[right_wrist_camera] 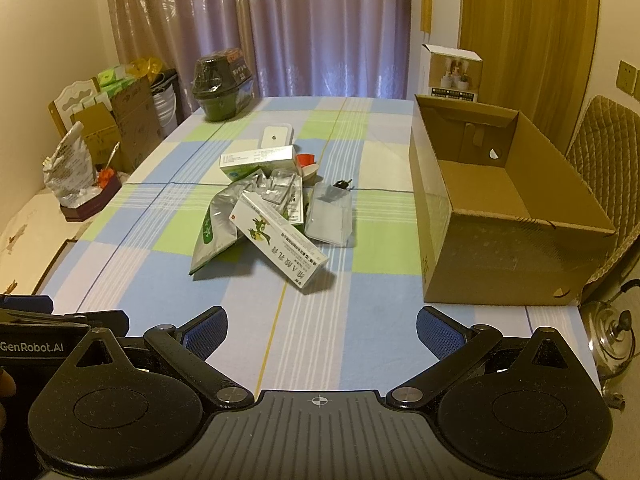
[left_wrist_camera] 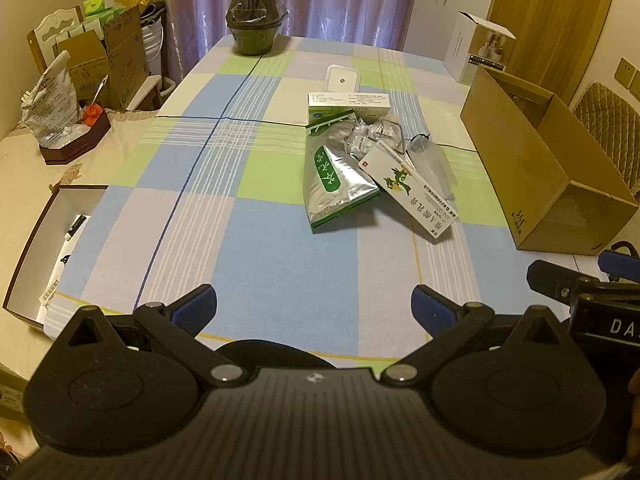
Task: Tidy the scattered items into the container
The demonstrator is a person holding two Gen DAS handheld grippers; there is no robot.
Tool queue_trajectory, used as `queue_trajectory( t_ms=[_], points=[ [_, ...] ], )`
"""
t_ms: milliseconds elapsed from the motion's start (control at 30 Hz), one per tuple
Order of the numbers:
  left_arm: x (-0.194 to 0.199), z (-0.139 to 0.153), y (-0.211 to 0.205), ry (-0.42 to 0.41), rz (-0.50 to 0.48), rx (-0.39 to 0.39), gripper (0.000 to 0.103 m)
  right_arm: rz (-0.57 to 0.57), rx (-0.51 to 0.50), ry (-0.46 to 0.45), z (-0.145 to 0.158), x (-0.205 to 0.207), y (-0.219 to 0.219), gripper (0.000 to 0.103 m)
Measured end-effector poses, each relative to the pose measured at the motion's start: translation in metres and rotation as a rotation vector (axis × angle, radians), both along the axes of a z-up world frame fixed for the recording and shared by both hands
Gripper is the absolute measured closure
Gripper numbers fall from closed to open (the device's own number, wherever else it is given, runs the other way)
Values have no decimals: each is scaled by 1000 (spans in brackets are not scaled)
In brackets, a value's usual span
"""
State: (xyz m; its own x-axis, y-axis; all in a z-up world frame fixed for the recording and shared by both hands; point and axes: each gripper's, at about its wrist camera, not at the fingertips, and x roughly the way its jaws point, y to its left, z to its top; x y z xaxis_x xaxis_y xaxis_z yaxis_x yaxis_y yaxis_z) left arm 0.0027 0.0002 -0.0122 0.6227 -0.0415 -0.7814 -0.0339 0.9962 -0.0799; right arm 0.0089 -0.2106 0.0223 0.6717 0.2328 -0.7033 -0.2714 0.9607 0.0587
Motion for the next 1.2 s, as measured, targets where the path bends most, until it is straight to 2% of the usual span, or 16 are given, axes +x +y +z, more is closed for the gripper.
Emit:
queue_trajectory(
  t_ms=[400, 867, 1200],
  points=[
    [1, -3, -1, 8, 6, 0, 1, 2, -3, 5, -1, 1, -1, 0],
    [4, 12, 5, -6, -4, -56, 1, -9, 24, 53, 1, 7, -7, 0],
    [11, 20, 19, -7, 19, -79, 1, -17, -7, 65, 0, 12, -15, 0]
  ],
)
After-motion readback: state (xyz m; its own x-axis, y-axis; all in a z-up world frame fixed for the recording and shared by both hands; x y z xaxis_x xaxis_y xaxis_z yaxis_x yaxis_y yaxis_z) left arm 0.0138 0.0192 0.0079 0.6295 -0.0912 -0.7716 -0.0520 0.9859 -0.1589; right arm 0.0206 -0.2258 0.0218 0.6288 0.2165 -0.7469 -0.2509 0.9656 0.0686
